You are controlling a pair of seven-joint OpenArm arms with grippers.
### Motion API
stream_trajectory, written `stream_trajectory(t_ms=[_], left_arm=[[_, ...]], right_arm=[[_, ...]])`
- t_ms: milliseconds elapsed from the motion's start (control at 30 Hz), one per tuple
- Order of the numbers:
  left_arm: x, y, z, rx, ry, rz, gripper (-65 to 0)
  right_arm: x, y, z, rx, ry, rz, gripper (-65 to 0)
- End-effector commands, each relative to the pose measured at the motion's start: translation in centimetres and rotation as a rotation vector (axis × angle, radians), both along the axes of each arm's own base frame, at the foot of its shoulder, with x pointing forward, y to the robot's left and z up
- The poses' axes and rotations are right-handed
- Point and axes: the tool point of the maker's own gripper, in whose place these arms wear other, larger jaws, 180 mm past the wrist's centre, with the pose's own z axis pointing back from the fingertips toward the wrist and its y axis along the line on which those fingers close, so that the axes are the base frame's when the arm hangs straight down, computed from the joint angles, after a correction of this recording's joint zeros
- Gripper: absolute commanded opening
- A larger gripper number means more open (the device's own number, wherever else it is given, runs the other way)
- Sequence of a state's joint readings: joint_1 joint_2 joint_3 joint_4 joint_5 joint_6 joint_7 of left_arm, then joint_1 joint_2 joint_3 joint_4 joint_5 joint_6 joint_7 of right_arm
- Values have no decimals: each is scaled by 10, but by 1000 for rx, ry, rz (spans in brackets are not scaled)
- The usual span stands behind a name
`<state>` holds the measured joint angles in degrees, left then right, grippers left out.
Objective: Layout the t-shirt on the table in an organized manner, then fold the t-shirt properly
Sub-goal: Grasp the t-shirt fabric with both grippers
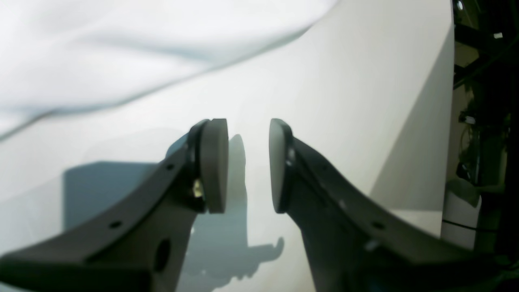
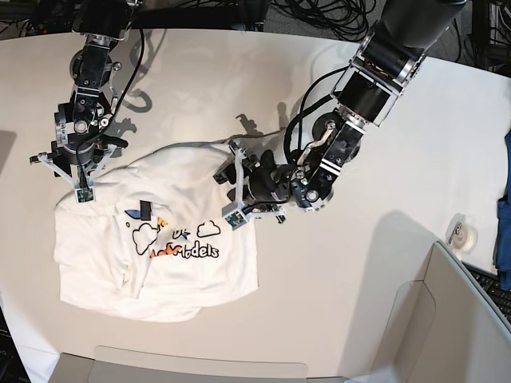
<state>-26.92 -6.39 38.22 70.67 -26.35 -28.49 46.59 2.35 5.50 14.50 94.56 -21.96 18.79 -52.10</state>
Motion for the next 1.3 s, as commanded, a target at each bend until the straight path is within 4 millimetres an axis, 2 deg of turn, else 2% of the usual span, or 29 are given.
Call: stream_trajectory(t_ms=[0,67,200,300,400,533,600,700,867,967,1067,1267], left_arm=[[19,-4,35,-51,-86,5,-388],[22,-5,45,-66,-112,7,-388],[30,1,50,-82,-119,35,-388],[32,8,34,-63,-74,59,-388],[44,15,23,-73,-55,94,-388],[51,32,-12,-93,16,179,-388],[61,39,-14,-101,15,206,-388],[63,45,-22,-88,35,224,-388],[56,47,-29,-65,66,218,-388],[39,41,-34,-42,90,186,-388],[26,43,-26,-26,61,148,-388],[-1,29,-13,17,49,64,-388]], right_arm=[[8,-3,11,-16,-36,9,-474],[9,-2,12,-16,-38,10,-474],[9,-2,12,-15,-38,10,-474],[9,-2,12,-15,-38,10,-474],[9,-1,12,-13,-38,10,-474],[9,2,10,-13,-34,19,-474],[12,12,8,-14,-28,51,-474],[15,22,7,-15,-25,83,-474],[19,28,8,-16,-28,102,-474],[19,28,9,-16,-30,102,-474],[18,28,8,-16,-27,102,-474],[17,31,6,-8,-24,102,-474]])
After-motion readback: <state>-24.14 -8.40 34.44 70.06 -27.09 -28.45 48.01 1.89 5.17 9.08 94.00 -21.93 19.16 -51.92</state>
